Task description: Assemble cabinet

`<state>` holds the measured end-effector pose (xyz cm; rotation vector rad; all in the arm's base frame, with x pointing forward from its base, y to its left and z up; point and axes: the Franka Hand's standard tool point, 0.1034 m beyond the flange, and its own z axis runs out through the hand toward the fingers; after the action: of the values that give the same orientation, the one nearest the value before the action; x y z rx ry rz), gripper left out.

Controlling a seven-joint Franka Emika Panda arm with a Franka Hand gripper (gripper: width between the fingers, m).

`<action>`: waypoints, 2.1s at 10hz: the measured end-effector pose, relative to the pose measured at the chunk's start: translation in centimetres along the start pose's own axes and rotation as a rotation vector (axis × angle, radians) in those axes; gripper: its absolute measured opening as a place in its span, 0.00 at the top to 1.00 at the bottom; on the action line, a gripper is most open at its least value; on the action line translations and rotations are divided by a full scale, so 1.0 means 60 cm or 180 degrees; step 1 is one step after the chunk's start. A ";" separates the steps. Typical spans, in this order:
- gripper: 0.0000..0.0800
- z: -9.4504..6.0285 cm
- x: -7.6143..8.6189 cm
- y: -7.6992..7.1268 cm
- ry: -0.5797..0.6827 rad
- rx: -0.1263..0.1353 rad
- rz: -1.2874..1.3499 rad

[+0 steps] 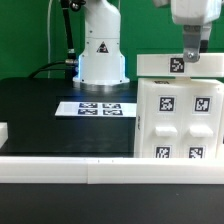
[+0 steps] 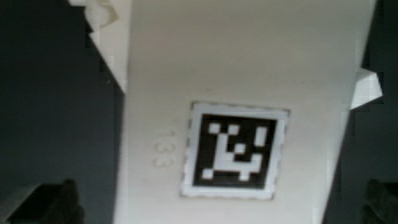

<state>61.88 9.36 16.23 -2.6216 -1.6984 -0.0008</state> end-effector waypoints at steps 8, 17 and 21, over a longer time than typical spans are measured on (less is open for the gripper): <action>0.29 0.012 -0.006 0.001 -0.0018 0.0012 0.0348; 0.29 0.013 -0.004 0.007 0.0093 -0.0045 0.3870; 0.29 0.011 -0.004 0.015 0.0176 -0.0060 0.4947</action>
Offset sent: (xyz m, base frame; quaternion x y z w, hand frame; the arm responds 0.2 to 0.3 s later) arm 0.0031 0.0087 0.0021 -0.0202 -0.0103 0.0314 0.9993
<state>62.58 8.76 15.53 -3.0514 0.6266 -0.0605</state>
